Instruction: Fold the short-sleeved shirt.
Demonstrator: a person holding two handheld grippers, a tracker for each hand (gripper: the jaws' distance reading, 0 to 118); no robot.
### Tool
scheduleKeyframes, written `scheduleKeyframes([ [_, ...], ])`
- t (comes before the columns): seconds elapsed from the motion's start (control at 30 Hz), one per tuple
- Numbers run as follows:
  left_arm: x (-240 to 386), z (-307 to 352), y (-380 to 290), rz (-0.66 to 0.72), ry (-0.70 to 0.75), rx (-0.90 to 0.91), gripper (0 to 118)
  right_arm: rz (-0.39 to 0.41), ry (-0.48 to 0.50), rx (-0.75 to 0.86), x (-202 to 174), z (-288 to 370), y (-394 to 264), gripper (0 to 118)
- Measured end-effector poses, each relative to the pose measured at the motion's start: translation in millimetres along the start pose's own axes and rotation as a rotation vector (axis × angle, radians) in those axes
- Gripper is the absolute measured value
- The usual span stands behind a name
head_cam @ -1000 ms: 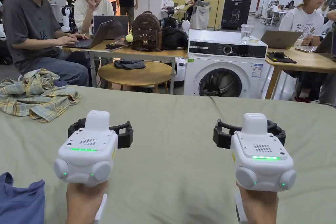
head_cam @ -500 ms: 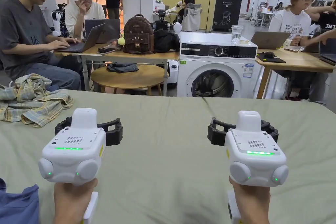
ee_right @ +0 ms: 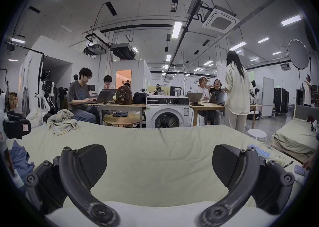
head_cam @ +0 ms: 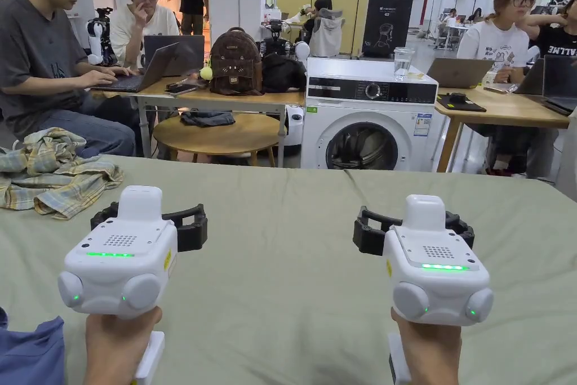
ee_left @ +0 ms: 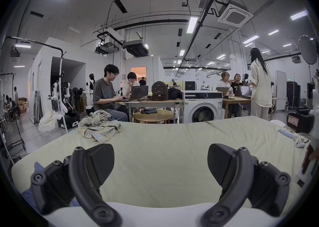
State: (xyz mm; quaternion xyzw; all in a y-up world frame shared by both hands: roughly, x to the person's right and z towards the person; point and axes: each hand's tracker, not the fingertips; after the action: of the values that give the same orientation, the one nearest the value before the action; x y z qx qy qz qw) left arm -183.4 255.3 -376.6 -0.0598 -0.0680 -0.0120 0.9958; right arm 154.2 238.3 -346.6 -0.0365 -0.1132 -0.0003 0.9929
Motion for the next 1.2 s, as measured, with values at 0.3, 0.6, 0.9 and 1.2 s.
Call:
scheduleKeyframes([
  [0.3,5.3,1.5,1.6,-0.036,0.015,0.002,109,-0.009,-0.012,-0.014,0.6,3.3,-1.1,118],
  [0.6,1.4,1.1,-0.6,-0.031,0.012,-0.005,109,0.008,-0.006,-0.016,-4.2,1.0,-1.6,118],
  [0.9,1.7,2.2,3.6,-0.039,0.001,0.004,109,0.018,0.006,-0.017,-7.0,-1.4,-2.0,118],
  [1.2,6.3,3.0,3.3,-0.054,0.001,0.004,109,0.015,0.002,-0.016,-1.6,-0.7,0.1,118],
])
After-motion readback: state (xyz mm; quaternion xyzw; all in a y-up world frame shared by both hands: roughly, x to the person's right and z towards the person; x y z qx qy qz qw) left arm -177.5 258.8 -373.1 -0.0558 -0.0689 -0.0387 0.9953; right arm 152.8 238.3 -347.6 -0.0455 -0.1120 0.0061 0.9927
